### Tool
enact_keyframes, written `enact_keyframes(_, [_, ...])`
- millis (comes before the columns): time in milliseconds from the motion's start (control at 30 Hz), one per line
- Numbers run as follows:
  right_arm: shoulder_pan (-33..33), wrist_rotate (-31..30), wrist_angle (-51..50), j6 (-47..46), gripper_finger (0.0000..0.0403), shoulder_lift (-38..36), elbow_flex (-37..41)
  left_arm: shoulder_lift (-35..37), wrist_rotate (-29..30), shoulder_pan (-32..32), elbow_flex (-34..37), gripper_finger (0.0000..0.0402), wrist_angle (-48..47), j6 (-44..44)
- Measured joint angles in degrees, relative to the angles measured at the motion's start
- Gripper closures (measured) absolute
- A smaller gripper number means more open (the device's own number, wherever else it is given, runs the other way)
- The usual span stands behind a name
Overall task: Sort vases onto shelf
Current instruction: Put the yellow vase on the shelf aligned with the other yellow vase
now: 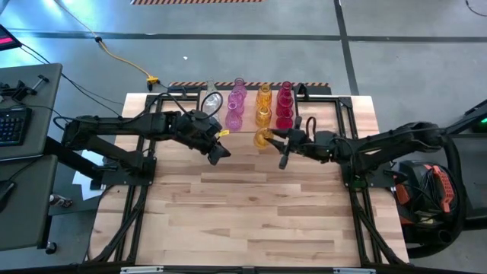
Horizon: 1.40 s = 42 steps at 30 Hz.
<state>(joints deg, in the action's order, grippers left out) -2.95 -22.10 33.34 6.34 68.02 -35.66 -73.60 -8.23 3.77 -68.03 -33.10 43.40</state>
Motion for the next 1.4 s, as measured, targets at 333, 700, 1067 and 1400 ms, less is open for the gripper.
enact_keyframes(333, [-4.3, -15.6, -0.1, -4.3, 0.0329, 0.1, 0.0, 0.0, 5.0, 1.1, 0.0, 0.0331, 0.1, -1.9])
enact_keyframes(700, [-12.0, -36.5, -0.9, -10.5, 0.0329, 3.5, -3.3, 0.0, 7.1, 4.6, 0.0, 0.0331, 3.2, -8.7])
enact_keyframes(1067, [-12.0, -42.3, -15.5, -15.5, 0.0329, 17.2, -19.1, 0.0, 3.1, 4.6, 0.0, 0.0331, 2.4, -11.1])
enact_keyframes(1400, [-10.6, -44.3, -14.7, -23.0, 0.0329, 16.8, -16.1, 0.0, 3.5, 5.0, 0.0, 0.0331, 1.4, -11.8])
